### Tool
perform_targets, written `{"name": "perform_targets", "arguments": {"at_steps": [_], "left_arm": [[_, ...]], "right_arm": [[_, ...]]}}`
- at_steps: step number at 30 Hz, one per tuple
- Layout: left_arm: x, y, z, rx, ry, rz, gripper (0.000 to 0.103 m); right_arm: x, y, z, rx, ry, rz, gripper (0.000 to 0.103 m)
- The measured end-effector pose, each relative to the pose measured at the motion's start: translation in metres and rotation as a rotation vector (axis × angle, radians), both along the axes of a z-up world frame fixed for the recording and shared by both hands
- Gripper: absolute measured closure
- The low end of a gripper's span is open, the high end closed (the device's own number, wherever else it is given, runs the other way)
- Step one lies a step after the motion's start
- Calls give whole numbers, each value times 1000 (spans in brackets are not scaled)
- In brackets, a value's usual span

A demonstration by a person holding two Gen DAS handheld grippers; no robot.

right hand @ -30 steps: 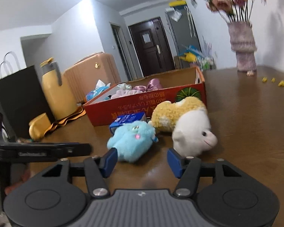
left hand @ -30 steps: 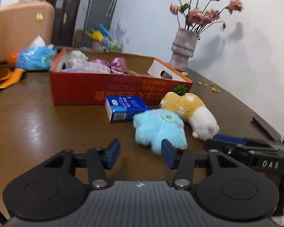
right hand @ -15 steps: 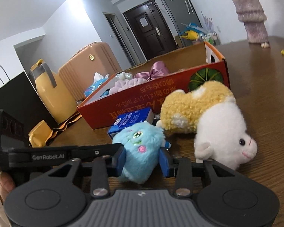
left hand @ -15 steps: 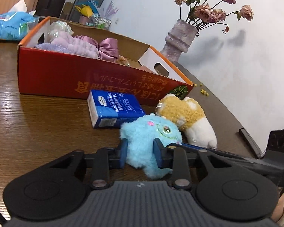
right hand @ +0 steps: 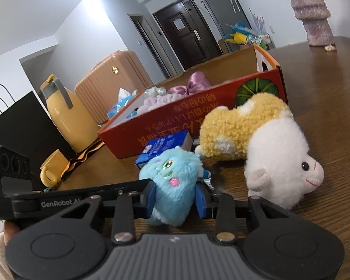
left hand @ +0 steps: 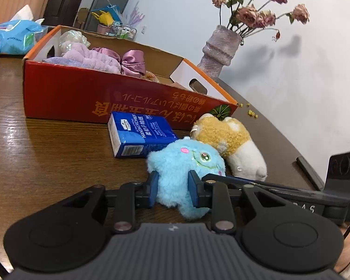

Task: Organize soft objects
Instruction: 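Carry the blue fluffy toy into the box and open the left tool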

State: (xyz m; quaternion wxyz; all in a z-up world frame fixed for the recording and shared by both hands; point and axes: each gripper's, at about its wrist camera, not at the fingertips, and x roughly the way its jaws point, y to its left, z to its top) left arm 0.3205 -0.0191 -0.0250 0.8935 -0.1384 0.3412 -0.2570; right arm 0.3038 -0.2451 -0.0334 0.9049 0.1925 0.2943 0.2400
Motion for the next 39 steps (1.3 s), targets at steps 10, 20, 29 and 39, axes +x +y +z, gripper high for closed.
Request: {"name": "perform_targets", "arguments": {"at_steps": [10,20,29,39], "left_arm": [[-29,-16,55,-62,-148,-38,76],[108,-44,100,-125,-99,-10,84],[231,-73,56,-48,-10,51,85],[212,-71,59,4,-91,71,72]], "right_arm": [[-39,-23,61,-32,-194,-18,71],[80,-47,137,-83,-253,-51,77],[215,-39,110,-206,-212,-87,82],[241,-53,79,-201,-176,-136,80]]}}
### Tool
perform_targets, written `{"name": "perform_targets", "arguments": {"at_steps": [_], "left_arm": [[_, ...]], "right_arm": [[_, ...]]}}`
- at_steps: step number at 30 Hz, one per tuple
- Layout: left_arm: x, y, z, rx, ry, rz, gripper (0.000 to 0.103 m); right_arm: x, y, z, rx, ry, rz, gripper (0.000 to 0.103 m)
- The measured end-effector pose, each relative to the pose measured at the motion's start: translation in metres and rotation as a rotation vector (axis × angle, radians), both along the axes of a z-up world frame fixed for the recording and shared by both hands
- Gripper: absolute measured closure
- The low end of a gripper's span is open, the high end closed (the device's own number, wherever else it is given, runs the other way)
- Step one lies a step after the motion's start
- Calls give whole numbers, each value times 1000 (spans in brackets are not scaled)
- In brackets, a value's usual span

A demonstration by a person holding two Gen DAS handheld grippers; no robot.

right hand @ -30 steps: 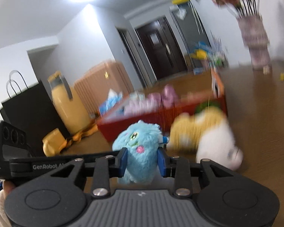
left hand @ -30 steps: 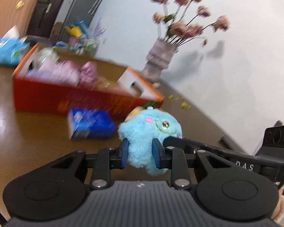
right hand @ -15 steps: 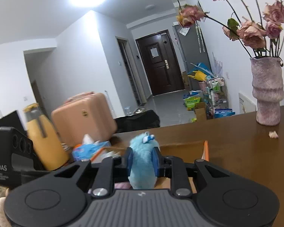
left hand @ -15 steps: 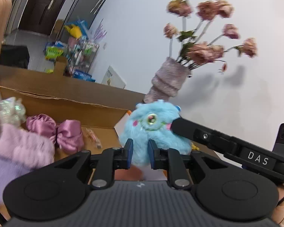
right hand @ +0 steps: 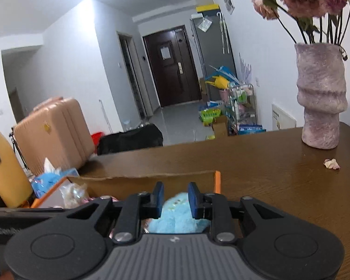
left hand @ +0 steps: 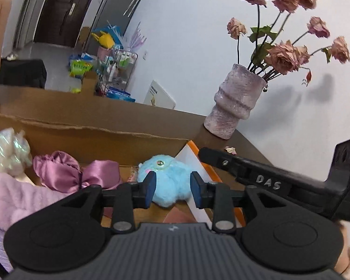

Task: Organize soft objects
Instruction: 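Carry the blue fluffy toy into the box and open the left tool, then withdraw both tools from the box toward the tissue packet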

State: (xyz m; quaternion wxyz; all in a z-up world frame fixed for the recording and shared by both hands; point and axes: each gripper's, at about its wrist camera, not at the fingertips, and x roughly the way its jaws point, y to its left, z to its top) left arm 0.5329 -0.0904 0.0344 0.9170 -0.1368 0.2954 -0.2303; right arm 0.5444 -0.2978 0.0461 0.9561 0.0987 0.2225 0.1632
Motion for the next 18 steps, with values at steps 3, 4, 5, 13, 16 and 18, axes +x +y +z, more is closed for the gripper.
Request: {"name": "perform_targets", "arguments": {"at_steps": [3,4,5,13,16,18], "left_arm": [[-11,9,10,17,-18,48,70],[-18,13,13,26,-27,64,66],[-25,18,17,45,-34,79,64],[-102,60,55,276,-111,170,41],[-137,77,72,301,-161,211,30],[-160,88,81,308,-183,224,27]], "right_arm": [[-17,-1,10,0,-34,-11,79],[-25,-3,15,5,-39,-12,79],[-31,-4,18,7,-43,-11,79],[-110,-2,71,-126,-117,3,54],[-149,2,91,-181,-172,6,39],[-172,3,96,-191,-204,8,28]]}}
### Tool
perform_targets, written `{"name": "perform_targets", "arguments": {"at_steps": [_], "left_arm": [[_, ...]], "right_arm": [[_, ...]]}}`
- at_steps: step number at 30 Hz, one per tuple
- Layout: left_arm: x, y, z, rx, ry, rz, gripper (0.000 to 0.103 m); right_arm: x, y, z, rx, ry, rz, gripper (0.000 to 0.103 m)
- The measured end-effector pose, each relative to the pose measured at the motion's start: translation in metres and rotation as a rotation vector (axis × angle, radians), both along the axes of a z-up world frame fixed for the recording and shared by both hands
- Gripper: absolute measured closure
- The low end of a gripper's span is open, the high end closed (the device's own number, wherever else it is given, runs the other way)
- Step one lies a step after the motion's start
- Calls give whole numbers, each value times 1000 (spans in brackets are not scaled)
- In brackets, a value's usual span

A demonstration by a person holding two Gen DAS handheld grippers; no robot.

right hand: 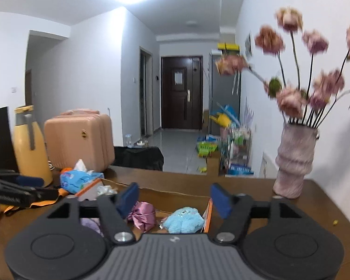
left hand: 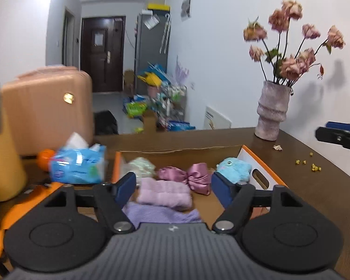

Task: Organize soft objects
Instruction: 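Withdraw both tools from the box toward the tissue packet, then grasp the blue tissue packet with the left tool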

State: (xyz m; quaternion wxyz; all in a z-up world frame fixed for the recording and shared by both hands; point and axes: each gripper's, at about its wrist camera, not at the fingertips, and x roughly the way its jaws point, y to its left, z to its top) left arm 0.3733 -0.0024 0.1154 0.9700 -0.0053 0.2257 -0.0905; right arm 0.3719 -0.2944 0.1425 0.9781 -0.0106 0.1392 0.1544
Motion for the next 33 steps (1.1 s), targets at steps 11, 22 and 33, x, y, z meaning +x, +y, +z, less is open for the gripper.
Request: {"name": "perform_targets", "arguments": {"at_steps": [11,22,33], "left_arm": [[-136,41,-26,-35,-81,-27,14],[-234,30,-106,-21,-174,28,11],[-223,30,-118,-7,-104,57,11]], "right_arm": [[-124,-1,-46,96,-57,-3,25],[-232,9,-134,139,-27,42,25],[-234,35,-144,45,14,61,26]]}}
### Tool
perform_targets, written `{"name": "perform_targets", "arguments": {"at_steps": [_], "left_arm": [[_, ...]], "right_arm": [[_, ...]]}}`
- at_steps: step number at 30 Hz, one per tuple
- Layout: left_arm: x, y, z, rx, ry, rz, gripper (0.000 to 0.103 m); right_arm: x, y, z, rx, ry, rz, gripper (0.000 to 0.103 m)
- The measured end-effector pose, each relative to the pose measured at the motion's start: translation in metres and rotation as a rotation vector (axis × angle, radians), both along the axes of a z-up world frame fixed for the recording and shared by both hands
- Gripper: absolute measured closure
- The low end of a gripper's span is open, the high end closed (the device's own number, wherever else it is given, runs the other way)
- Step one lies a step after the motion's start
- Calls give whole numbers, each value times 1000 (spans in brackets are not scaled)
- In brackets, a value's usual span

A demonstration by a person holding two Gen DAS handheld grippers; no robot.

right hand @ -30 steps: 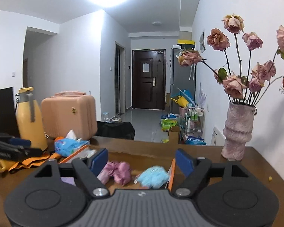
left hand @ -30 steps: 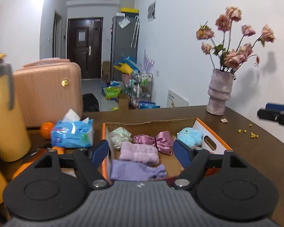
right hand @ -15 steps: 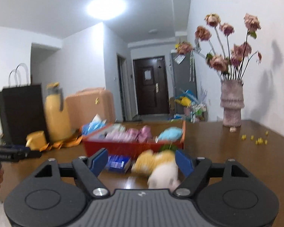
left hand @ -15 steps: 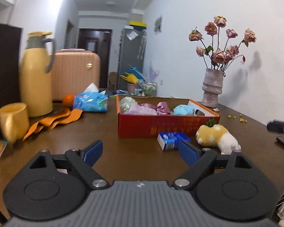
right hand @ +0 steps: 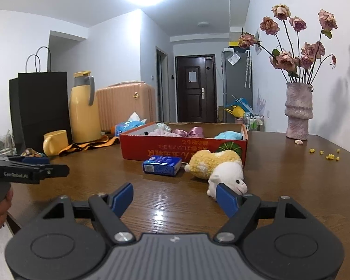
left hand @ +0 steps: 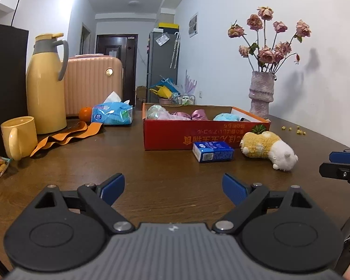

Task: Organize soft objects
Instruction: 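Grasp the blue tissue packet with the left tool, then lift the tissue packet over the box with the left tool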

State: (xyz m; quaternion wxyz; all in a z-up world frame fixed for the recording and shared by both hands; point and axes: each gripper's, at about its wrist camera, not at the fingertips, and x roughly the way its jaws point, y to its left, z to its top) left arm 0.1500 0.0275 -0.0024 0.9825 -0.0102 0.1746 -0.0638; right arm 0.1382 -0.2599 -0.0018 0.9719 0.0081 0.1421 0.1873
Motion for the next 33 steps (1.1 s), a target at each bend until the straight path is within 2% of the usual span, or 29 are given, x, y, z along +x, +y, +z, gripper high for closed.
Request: {"name": "perform_targets", "arguments": {"at_steps": [4,6,8,9,11,12,14,16,17,18,19,22,24,26,30,33], "left_arm": [[11,-2,1,-13,24,-26,11],[26,-5,-1,13,30,-30,11],[54,-13,-3,68,76,-9,13],[66,-14,-2,67,95,-9,17],[94,-13,3,-7,149,-47,22],[111,-11,6,-78,185,-70,25],[141,-13,8,-153,253,-88,34],[167,-19,9,-149,284,-93,54],[179,-23,8,-134,286,-95,60],[194,-26,5,-116,307,-87,71],[205,-27,2,-122,332,-92,73],[228,-24,-7,-217,395,-139,73],[232,-24,-11,-250,376,-175,74],[233,-23,-20,-265,359,-189,76],[230,-20,-24,-307,351,-224,79],[226,-22,-22,-283,346,-232,79]], "right_arm": [[17,-2,-1,98,73,3,26],[32,4,-3,92,90,37,29],[52,12,-1,70,102,40,36],[63,17,1,66,104,43,37],[90,25,5,78,120,74,43],[106,29,7,88,139,89,44],[142,39,9,100,192,101,54],[179,49,8,85,257,103,64],[195,54,7,75,287,99,65],[207,57,6,69,307,98,65],[222,60,4,65,332,95,65],[247,64,0,71,375,105,68],[254,66,-2,54,367,105,73],[256,67,-8,34,346,117,78],[249,67,-13,23,317,132,77],[247,66,-12,23,322,149,75]]}}
